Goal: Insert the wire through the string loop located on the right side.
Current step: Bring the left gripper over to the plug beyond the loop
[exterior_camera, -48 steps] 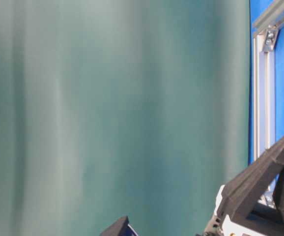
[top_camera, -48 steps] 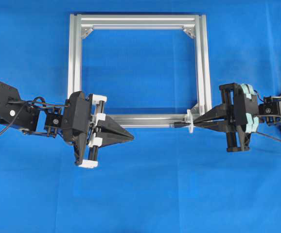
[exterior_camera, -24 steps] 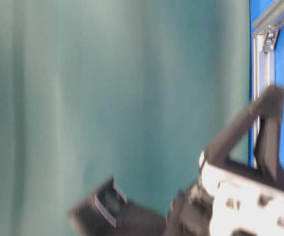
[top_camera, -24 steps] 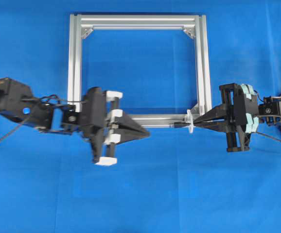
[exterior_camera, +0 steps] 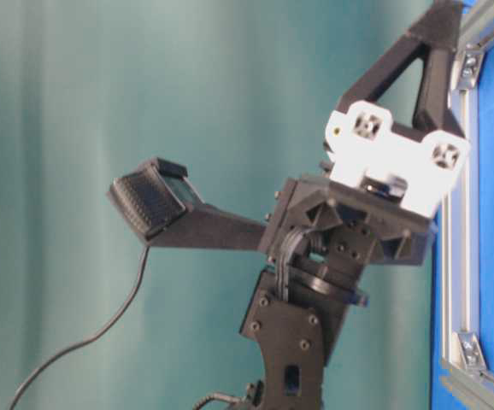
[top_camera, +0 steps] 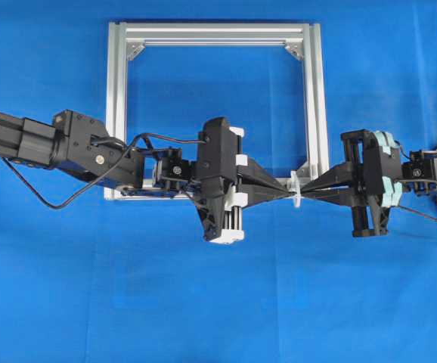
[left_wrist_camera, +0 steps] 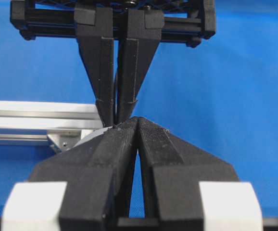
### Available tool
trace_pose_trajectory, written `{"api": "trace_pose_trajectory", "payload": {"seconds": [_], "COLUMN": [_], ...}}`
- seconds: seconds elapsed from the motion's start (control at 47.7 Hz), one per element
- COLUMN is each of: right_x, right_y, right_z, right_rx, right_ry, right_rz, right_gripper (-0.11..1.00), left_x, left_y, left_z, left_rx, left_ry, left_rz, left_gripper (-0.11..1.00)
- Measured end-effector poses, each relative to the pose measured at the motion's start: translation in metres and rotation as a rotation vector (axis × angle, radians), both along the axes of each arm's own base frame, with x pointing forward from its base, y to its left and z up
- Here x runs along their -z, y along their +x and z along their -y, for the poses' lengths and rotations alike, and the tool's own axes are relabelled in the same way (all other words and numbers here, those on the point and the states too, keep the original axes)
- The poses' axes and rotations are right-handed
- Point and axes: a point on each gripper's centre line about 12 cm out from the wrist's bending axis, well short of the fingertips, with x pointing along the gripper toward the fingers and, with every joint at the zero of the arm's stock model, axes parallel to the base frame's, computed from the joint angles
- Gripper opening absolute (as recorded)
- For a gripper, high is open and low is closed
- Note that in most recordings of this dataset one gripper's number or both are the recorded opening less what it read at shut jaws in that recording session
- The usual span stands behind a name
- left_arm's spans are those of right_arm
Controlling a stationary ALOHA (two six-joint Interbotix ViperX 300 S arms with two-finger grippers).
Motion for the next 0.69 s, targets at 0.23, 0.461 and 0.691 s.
{"api": "trace_pose_trajectory", "payload": {"seconds": [0.23, 0.461, 0.691], "right_x": [0.0004, 0.0004, 0.0004], "right_y": [0.0000, -0.0001, 0.0000], "right_z": [0.0000, -0.0004, 0.0000], "right_rx": [0.000, -0.002, 0.000], "right_ry": [0.000, 0.000, 0.000], "right_rz": [-0.002, -0.002, -0.002], "right_gripper": [-0.04, -0.04, -0.04], "left_x": [0.0014, 0.0016, 0.0016], "left_y": [-0.0001, -0.0002, -0.0002], "left_z": [0.0000, 0.0008, 0.0001], "left_rx": [0.000, 0.002, 0.000], "left_ry": [0.000, 0.000, 0.000], "left_rz": [-0.008, -0.009, -0.009], "left_gripper": [0.00, 0.00, 0.50]}}
